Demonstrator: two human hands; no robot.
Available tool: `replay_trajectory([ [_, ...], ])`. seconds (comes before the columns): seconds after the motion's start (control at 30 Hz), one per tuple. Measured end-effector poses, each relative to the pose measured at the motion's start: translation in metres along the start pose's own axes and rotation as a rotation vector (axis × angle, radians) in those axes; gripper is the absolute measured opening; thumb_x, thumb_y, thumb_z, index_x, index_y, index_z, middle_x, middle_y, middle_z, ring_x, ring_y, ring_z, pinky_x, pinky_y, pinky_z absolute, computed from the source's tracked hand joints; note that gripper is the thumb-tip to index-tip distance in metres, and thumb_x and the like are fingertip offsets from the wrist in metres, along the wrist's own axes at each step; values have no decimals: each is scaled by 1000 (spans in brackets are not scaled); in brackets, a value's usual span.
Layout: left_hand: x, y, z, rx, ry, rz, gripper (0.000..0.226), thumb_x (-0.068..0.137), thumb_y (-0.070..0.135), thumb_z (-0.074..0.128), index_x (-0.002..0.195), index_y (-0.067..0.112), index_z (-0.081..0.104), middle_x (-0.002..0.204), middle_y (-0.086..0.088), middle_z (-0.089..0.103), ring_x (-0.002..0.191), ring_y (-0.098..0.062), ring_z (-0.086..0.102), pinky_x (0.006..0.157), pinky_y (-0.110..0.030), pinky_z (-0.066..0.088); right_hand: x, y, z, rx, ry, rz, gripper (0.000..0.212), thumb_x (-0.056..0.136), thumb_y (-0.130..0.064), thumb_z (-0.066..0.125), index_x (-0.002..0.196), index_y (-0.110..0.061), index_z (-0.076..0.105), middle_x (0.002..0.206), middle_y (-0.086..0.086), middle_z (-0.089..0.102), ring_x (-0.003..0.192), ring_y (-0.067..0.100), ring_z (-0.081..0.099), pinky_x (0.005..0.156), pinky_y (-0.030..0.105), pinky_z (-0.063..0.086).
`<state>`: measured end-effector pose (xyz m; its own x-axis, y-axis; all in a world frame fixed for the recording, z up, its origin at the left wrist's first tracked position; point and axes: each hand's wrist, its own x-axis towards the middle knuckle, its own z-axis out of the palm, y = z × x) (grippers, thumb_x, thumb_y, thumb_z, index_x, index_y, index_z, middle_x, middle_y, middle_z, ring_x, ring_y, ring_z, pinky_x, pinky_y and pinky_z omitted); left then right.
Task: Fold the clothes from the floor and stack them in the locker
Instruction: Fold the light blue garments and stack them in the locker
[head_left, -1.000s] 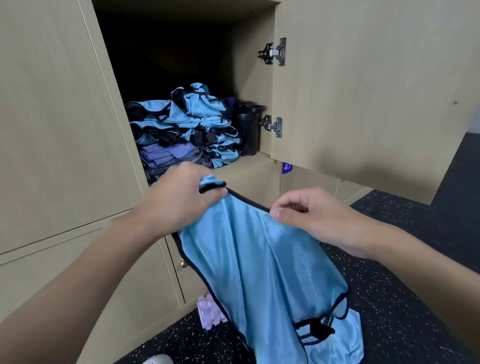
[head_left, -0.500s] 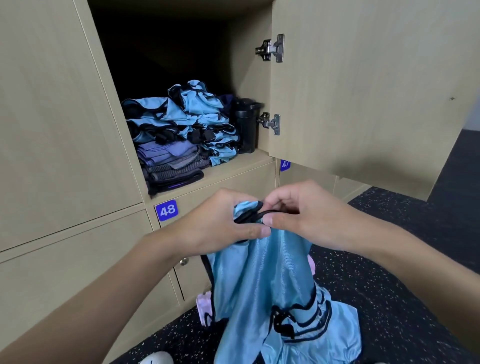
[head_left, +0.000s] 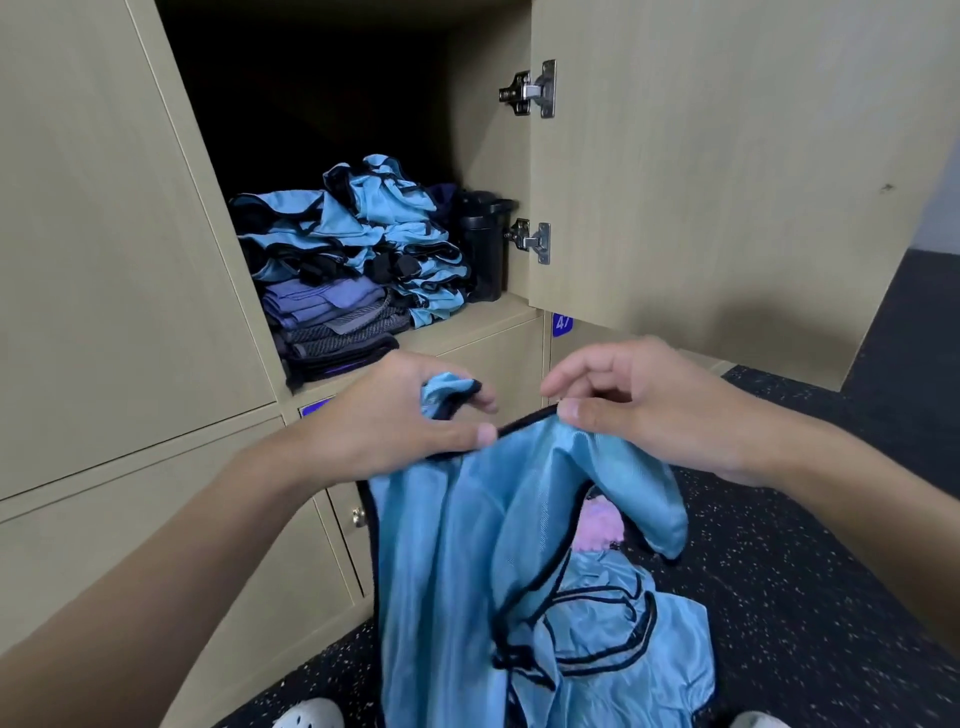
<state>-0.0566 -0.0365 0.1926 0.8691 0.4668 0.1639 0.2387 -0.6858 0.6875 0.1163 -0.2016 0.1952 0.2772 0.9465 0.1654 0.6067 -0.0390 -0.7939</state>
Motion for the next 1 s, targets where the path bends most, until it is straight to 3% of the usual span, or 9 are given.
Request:
replay_trajectory([
  [0.1, 0, 12, 19, -133, -74, 73, 36, 81, 22, 81, 115, 16, 73, 98, 7, 76, 83, -3, 67, 78, -15, 49, 0, -6, 7, 27, -38, -28, 15, 92, -11, 67, 104, -20, 66, 88, 0, 76, 84, 8, 64, 83, 18, 46],
  [0.17, 1, 14, 27, -203, -135, 79, 33, 84, 21, 78, 104, -3, 69, 75, -6, 65, 66, -12, 52, 63, -24, 42, 1, -7, 9, 40, -44, -35, 15, 92, -10, 66, 104, -18, 62, 89, 5, 76, 84, 11, 65, 85, 23, 47],
  [0.27, 2, 15, 28, -260, -123, 14, 39, 88, 17, 74, 84, -17, 55, 54, 7, 38, 47, -6, 30, 45, -16, 25, 0, -6, 6, 52, -38, -6, 16, 92, -13, 67, 104, -19, 58, 86, 10, 73, 75, 12, 60, 79, 26, 45],
  [0.4, 2, 13, 17, -199, -19, -23, 26, 90, 18, 73, 67, 9, 62, 52, 10, 41, 44, -5, 31, 43, -15, 25, -4, -1, -4, 60, -45, 67, 16, 91, -14, 68, 104, -18, 60, 87, 10, 74, 75, 14, 63, 70, 20, 49],
  [0.5, 4, 8, 8, -152, 43, -56, 30, 90, 23, 72, 84, -5, 64, 64, -5, 49, 51, -12, 37, 48, -21, 29, -5, 3, -10, 68, 51, 96, 11, 93, -13, 65, 102, -19, 63, 89, 5, 76, 84, 21, 69, 71, 18, 52],
  [0.6, 4, 4, 5, -124, 70, -77, 40, 91, 23, 72, 88, -13, 55, 64, -7, 41, 45, -10, 31, 43, -18, 26, -6, 4, -13, 79, 145, 83, 12, 93, -16, 65, 98, -27, 68, 86, 1, 75, 89, 18, 68, 87, 30, 50],
  [0.7, 4, 7, 9, -118, 73, -62, 30, 90, 23, 73, 89, -6, 64, 68, -7, 49, 50, -10, 37, 44, -16, 30, -6, -1, -13, 214, 165, 61, 17, 94, -10, 63, 95, -24, 73, 93, 11, 73, 79, 10, 64, 77, 21, 51],
  [0.8, 3, 14, 15, -111, 109, -15, 12, 89, 20, 74, 90, 9, 74, 78, -8, 66, 62, -7, 51, 56, -15, 40, -5, -4, -10, 347, 159, 91, 16, 95, -6, 60, 96, -14, 74, 79, 5, 70, 70, 8, 64, 65, 17, 51],
  [1.0, -8, 39, 25, -140, 113, 17, 35, 84, 41, 75, 71, 8, 69, 58, 5, 54, 50, -9, 40, 47, -18, 31, 1, -6, 1, 544, 182, 145, 11, 91, 5, 61, 100, 4, 68, 77, 14, 71, 69, 21, 68, 65, 25, 57],
])
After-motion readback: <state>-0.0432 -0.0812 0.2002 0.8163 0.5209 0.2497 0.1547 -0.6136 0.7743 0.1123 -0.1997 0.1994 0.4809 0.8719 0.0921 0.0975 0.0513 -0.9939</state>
